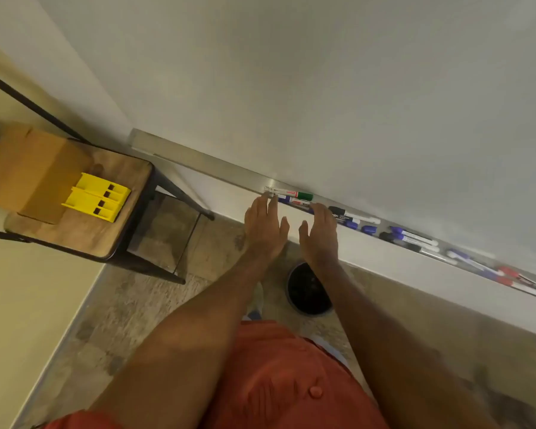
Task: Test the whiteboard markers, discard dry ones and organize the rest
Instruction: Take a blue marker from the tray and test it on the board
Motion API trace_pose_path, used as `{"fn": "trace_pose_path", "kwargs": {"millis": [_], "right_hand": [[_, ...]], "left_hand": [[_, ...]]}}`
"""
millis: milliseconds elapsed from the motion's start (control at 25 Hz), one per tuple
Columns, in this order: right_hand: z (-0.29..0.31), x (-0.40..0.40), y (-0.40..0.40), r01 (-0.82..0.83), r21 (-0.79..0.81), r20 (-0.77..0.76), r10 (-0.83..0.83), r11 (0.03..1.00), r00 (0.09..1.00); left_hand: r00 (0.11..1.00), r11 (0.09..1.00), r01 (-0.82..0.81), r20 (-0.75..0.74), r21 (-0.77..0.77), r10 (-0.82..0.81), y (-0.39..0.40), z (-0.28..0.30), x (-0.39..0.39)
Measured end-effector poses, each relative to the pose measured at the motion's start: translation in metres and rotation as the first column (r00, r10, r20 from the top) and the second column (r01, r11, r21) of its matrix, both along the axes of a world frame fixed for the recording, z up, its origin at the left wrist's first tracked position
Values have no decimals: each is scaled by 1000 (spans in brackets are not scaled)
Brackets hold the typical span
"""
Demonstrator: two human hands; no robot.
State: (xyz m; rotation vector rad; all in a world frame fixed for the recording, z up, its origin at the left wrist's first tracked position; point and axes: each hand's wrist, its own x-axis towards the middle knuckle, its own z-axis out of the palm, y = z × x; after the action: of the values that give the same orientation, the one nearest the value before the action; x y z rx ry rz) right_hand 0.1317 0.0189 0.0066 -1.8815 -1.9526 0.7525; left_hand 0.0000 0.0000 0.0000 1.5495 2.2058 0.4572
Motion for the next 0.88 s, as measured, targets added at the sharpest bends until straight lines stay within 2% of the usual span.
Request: {"fn": "trace_pose_path", "kwargs": {"millis": [120, 240, 480, 880], "right_hand": [[0, -5, 14, -9, 28, 63, 7, 1000, 998], [-2, -4, 28, -91, 67, 170, 78, 994, 982], [-8, -7, 46, -134, 75, 263, 110, 988, 959], [-4, -16, 57, -177, 84, 365, 135, 981, 921]], "left_hand": [[993, 996, 90, -70, -10, -91, 13, -12, -8], [982, 986, 159, -93, -49, -163, 19, -22, -12], [975, 983, 181, -134, 14, -177, 29, -27, -25], [964, 971, 237, -120, -5, -236, 56, -22, -41]]}}
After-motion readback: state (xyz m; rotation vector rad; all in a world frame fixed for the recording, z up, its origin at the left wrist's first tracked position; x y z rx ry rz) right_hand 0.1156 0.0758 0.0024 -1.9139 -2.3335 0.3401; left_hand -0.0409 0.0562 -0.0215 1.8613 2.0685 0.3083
